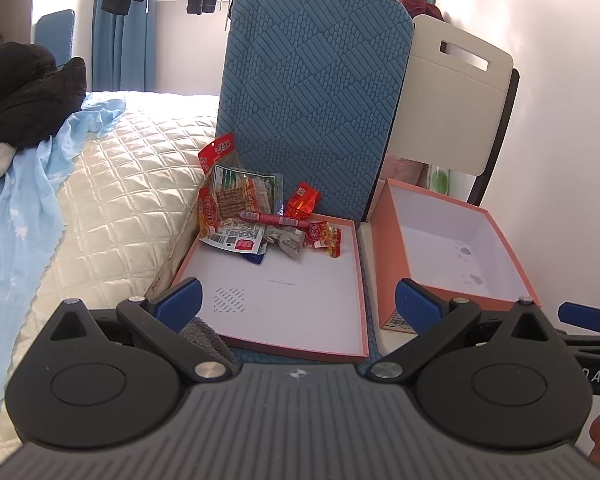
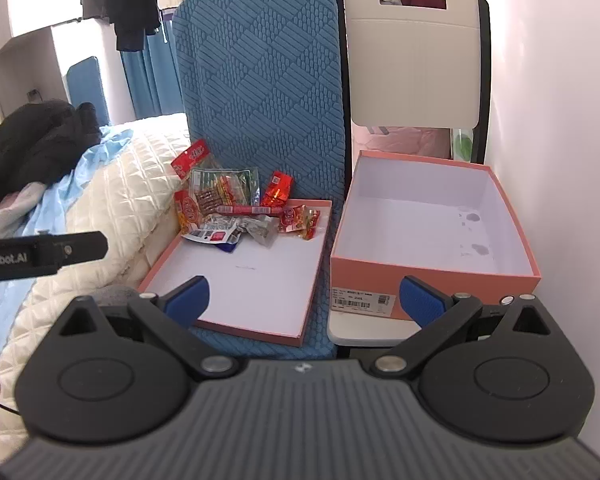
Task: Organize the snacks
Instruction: 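Move both tools toward the snack pile on the white tray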
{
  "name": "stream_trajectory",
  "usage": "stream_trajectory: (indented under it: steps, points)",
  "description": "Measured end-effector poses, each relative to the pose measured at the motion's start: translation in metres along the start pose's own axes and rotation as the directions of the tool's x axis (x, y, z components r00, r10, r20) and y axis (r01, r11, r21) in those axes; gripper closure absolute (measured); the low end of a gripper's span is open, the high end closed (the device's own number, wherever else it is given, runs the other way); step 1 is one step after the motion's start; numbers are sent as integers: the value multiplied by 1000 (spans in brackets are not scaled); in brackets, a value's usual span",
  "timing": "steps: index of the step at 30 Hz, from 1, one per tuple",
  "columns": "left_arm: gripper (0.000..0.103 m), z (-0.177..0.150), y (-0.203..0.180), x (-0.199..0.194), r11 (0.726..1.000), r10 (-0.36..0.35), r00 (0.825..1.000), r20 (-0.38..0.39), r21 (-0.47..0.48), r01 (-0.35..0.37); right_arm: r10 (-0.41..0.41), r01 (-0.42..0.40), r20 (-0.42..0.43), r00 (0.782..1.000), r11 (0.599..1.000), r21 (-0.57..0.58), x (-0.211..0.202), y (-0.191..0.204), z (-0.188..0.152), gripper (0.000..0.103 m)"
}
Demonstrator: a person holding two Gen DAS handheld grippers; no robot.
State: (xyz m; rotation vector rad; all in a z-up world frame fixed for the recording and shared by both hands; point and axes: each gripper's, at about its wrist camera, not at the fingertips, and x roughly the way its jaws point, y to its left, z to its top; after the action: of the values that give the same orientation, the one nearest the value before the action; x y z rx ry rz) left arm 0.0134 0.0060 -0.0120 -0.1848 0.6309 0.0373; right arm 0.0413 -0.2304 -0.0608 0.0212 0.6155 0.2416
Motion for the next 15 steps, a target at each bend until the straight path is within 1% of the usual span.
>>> stream_trajectory:
  steps: [15]
  points:
    - [0,2,-4,0,1000,-1,1000,0,3,1,-8,8,1,1000,1000,5,1,-2,0,0]
